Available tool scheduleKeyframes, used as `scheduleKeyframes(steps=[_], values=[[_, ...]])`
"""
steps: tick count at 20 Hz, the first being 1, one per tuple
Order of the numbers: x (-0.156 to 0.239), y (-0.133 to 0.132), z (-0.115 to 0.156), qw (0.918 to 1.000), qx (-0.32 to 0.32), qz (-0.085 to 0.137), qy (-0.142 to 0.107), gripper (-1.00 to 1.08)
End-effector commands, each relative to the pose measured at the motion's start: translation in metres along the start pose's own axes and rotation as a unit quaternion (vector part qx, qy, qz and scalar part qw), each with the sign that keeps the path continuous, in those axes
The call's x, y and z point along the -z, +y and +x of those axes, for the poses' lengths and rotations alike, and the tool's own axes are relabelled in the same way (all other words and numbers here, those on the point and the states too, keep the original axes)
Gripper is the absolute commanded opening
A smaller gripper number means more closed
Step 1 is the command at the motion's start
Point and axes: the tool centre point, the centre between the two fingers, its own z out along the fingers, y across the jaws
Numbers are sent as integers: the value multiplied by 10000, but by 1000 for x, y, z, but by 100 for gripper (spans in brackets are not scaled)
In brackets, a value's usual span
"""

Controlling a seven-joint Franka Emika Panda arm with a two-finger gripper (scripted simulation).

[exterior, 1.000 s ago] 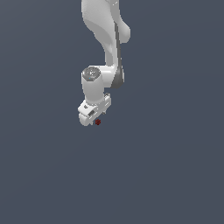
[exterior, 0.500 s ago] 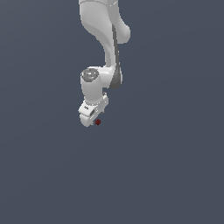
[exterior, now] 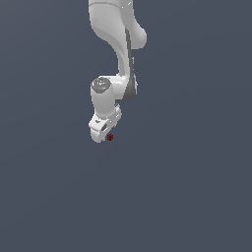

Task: Pick up the object and move it to a goal position.

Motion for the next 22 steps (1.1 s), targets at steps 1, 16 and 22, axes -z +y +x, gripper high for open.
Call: scheduleKeyframes(steps=[1,16,22], values=[[-5,0,0,10000,4,3,-1,100],[-48,-1,0,10000,21,3,0,-100],[-48,-1,0,10000,21,3,0,-100]])
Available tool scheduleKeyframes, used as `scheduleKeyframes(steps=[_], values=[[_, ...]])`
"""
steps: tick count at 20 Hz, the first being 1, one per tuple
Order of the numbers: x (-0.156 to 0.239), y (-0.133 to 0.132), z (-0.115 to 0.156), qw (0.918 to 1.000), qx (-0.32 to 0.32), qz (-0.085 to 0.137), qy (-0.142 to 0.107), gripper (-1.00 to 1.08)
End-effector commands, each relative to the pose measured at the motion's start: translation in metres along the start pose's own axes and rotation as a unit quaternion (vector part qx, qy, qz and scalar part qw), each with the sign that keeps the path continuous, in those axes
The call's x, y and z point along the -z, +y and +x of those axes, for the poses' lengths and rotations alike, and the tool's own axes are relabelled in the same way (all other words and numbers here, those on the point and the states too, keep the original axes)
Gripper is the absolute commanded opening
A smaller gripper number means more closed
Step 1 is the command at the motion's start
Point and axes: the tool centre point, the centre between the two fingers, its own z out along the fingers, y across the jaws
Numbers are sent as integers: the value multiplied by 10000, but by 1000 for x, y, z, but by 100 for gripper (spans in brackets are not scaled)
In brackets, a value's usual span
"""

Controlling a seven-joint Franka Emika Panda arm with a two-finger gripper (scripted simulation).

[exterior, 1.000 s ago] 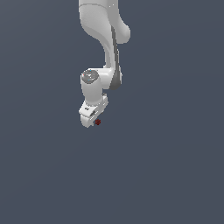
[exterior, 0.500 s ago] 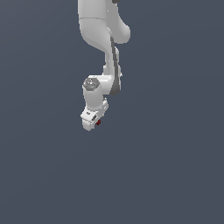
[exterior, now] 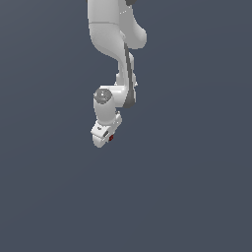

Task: Pick up the object and move it to a goal position.

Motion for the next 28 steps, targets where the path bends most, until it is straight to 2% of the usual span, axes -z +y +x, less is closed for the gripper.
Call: scheduleKeyframes(steps=[1,8,15,21,28], values=[[0,0,0,10000,2,4,-1,-100],[4,-1,1,10000,2,0,0,-100],[28,-5,3,10000,3,-2,-3,-100],[68,-12,8,10000,5,-2,-6,-100],[135,-24,17,10000,11,0,-6,-100]])
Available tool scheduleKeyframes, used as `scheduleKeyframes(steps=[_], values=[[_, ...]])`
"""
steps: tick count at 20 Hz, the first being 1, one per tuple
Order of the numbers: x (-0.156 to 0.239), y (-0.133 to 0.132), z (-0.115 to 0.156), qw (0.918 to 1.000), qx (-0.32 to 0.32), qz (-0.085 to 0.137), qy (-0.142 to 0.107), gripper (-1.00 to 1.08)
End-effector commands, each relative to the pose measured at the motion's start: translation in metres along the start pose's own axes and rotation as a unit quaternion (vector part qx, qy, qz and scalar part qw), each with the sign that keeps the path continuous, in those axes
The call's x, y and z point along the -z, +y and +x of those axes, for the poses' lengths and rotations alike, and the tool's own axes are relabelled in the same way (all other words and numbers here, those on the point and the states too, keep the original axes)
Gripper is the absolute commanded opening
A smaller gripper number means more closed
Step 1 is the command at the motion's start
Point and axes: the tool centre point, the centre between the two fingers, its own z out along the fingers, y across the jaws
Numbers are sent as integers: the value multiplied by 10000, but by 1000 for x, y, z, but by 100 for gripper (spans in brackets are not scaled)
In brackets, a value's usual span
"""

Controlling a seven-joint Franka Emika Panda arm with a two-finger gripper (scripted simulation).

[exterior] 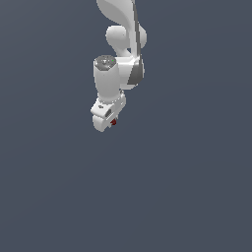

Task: Pick up the object and move it to a goal position.

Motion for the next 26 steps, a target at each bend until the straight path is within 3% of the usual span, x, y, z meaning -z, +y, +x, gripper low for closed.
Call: scheduleKeyframes(steps=[1,18,26], values=[[26,-5,3,10000,3,0,2,-100],[201,-31,26,10000,9,5,13,-100],[258,-37,34,10000,3,4,10,-100]])
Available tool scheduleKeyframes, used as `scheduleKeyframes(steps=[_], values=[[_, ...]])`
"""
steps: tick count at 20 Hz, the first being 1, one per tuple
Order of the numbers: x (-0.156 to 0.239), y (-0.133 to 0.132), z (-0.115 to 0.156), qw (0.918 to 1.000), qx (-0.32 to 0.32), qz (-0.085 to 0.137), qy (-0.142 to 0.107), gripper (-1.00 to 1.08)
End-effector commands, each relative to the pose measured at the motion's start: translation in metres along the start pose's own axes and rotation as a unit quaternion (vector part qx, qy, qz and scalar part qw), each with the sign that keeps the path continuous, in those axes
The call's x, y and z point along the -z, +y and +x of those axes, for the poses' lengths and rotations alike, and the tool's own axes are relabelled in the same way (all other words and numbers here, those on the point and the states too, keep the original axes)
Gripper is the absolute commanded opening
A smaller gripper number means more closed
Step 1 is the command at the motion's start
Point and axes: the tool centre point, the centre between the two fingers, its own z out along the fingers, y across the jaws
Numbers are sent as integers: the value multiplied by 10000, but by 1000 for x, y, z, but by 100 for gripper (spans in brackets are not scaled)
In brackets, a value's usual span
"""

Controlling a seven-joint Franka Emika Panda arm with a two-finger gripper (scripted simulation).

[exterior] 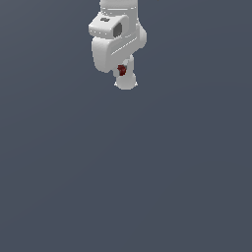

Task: Pick up the object and move it to a goal position.

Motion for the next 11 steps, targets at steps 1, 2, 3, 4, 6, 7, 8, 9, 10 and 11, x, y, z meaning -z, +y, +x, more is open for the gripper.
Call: scheduleKeyframes(steps=[1,2,3,4,6,7,8,9,10,11], values=[[14,-1,2,10000,-5,5,-4,-100],[19,-2,2,10000,-5,5,-4,-100],[23,-2,3,10000,-5,5,-4,-100],[26,-2,4,10000,-5,5,-4,-100],[31,-2,4,10000,-8,5,-5,-100],[33,-2,5,10000,-8,5,-5,-100],[35,-2,5,10000,-8,5,-5,-100],[35,-2,5,10000,-8,5,-5,-100],[36,-2,6,10000,-8,5,-5,-100],[36,-2,6,10000,-8,5,-5,-100]])
